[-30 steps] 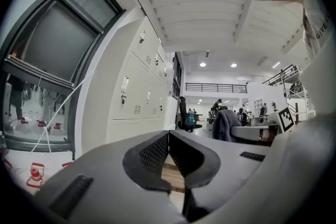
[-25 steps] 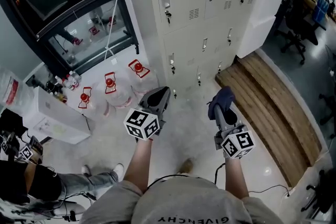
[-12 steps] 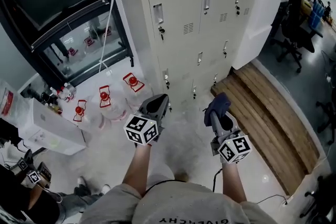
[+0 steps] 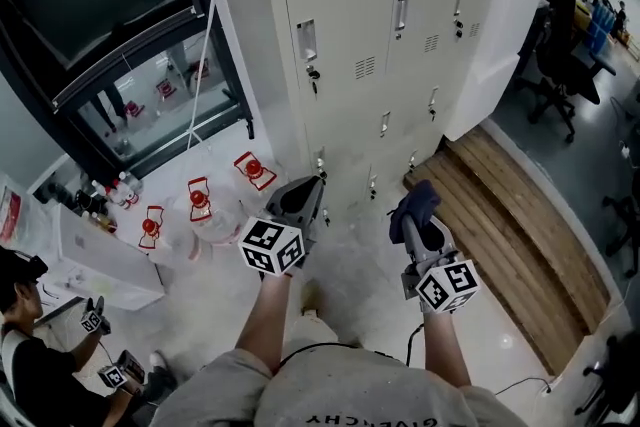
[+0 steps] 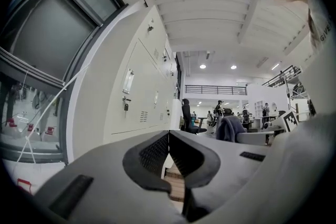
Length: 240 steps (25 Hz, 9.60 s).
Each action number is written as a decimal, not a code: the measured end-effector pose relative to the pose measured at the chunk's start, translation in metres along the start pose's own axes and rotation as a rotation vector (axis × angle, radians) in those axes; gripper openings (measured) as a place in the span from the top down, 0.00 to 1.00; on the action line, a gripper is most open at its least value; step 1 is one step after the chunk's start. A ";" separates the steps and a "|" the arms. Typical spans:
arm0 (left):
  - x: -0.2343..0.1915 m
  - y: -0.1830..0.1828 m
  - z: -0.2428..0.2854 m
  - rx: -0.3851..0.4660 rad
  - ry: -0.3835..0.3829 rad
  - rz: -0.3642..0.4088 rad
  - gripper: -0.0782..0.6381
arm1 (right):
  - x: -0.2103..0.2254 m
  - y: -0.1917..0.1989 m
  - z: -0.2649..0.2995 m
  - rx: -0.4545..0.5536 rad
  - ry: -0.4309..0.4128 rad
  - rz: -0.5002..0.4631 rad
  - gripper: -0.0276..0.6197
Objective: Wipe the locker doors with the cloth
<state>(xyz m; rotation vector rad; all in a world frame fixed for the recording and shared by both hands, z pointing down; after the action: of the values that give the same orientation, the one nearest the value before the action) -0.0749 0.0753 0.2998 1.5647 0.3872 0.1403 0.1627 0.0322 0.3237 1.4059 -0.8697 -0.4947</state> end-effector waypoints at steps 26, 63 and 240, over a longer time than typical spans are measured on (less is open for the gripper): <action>-0.191 0.006 0.076 -0.035 0.079 0.047 0.89 | -0.025 0.073 0.251 -0.086 -0.016 0.113 0.87; -0.223 0.102 0.116 -0.120 0.135 -0.020 0.89 | 0.017 0.239 0.373 -0.222 0.161 0.414 0.87; -0.177 0.113 0.154 -0.164 0.143 -0.051 0.89 | 0.081 0.132 0.281 -0.247 0.113 0.006 0.88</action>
<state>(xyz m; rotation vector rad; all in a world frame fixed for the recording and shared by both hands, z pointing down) -0.1722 -0.1274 0.4322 1.3863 0.5145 0.2399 -0.0286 -0.1900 0.4535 1.1927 -0.6963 -0.4954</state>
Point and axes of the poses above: the fingertips, and each gripper's own axes: z forward along the fingers, x to its right, y out of its underside, the point moved 5 cm from there along -z, backward along the fingers, and after that the axes turned 6 degrees about y, right-handed, at the moved point
